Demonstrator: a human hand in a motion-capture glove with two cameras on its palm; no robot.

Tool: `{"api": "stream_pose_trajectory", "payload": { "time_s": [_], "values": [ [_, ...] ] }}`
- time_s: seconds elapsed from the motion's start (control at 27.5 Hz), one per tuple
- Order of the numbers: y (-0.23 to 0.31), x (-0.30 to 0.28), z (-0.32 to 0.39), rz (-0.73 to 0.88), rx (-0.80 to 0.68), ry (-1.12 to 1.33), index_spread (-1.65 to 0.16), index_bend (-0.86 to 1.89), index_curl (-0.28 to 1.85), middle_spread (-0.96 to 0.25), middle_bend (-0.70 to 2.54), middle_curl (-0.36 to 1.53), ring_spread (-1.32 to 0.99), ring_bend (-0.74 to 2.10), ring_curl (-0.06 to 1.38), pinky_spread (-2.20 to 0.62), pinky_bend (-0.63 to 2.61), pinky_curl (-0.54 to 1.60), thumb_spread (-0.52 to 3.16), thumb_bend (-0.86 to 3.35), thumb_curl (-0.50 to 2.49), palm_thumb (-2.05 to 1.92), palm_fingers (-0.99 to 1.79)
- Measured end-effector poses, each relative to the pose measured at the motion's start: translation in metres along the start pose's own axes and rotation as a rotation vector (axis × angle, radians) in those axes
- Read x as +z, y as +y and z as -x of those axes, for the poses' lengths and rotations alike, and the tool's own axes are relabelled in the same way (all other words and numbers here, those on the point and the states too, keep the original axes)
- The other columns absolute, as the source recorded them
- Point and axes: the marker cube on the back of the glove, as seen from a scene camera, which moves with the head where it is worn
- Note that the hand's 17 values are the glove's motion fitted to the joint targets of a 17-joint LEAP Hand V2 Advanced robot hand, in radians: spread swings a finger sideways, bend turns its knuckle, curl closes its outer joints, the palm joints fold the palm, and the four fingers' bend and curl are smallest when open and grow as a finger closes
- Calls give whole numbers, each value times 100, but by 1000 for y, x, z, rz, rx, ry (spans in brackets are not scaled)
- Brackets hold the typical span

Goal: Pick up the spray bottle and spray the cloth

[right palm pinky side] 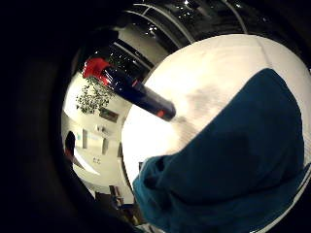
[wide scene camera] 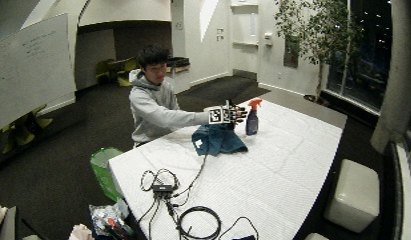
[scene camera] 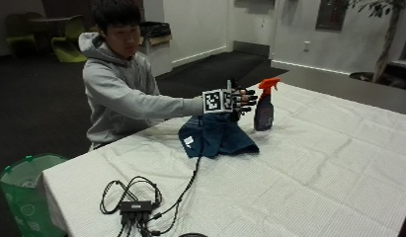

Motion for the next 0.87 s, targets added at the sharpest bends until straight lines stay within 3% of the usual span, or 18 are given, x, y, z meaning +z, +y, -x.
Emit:
{"api": "stream_pose_trajectory", "payload": {
  "time_s": [0.87],
  "values": [
    [0, -1, 3, 2, -16, -8, -30, 15, 30, -7, 22, 39, -11, 20, 32, 13, 19, 34, 84, -3, 46, 87, 47]
  ]
}}
